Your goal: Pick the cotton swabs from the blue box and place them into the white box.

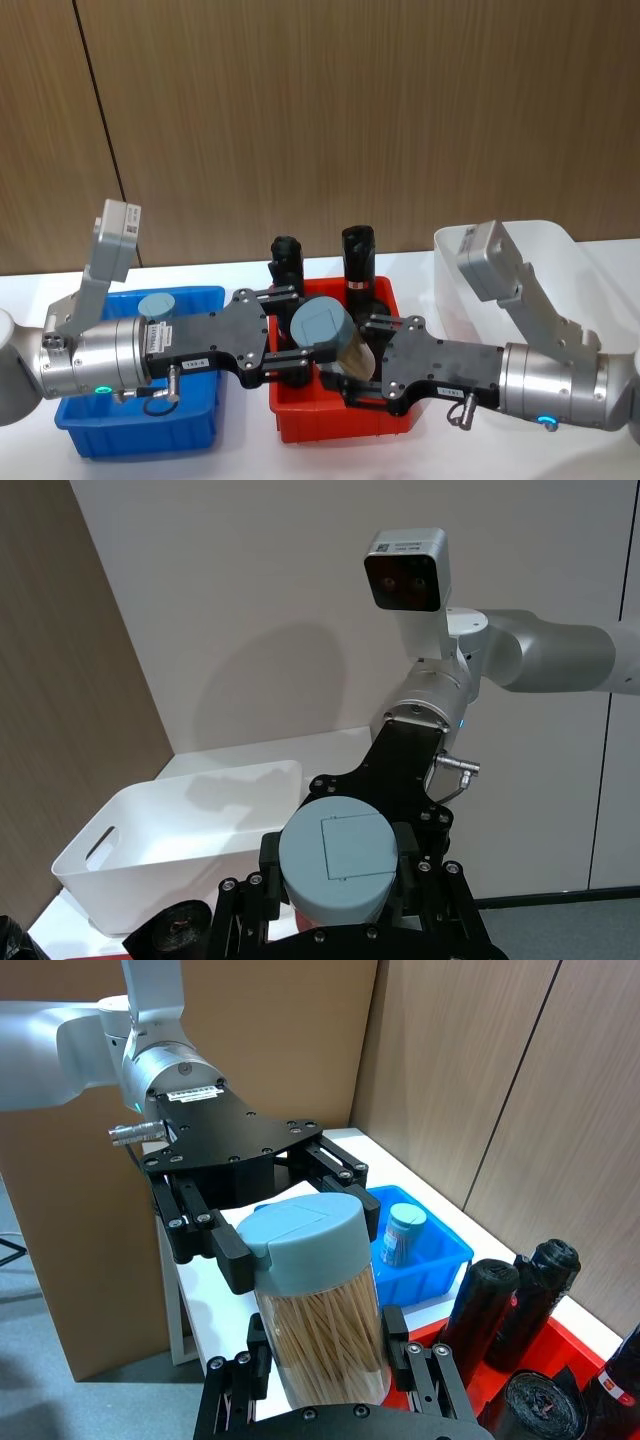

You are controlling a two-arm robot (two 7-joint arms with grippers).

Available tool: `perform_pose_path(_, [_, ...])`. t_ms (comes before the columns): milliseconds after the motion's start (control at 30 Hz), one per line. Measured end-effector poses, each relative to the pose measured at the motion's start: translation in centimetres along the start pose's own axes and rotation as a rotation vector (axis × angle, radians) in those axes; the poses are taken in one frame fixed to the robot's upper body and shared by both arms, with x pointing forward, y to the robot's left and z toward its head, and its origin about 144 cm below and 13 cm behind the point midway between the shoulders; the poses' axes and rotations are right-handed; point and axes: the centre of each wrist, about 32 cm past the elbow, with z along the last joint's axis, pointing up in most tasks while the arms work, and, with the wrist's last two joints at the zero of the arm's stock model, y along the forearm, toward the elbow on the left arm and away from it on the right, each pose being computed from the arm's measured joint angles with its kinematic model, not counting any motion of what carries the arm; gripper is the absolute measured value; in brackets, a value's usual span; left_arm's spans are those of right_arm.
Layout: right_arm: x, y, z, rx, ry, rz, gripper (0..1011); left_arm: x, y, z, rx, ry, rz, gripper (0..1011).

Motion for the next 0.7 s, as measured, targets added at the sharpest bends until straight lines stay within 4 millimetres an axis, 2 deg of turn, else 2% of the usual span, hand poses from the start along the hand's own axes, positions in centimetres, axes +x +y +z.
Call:
perform_pose_path(267, [0.04,-0.08,0.21,-0.004,-0.004,-0.002,664,0.00,0.00,0.00,0.000,0.000,0.000,670])
perform_pose_path(333, [0.05,-0.09,0.23,-0.004,-0.004,-0.003,664,0.00,0.00,0.00,0.000,0.000,0.000,754])
perform_pose_path(467, [0.05,-0.14,0.28,-0.004,-0.005,-0.003,664,0.00,0.00,0.00,0.000,0.000,-0.001,838])
perform_pose_path(500, [0.04,-0.16,0.28,-0.004,-0.005,-0.003,664,0.00,0.00,0.00,0.000,0.000,-0.001,886])
perform_pose_path(700, [0.08,-0.32,0.29,-0.002,-0.005,-0.006,664,0.00,0.00,0.00,0.000,0.000,-0.001,1004])
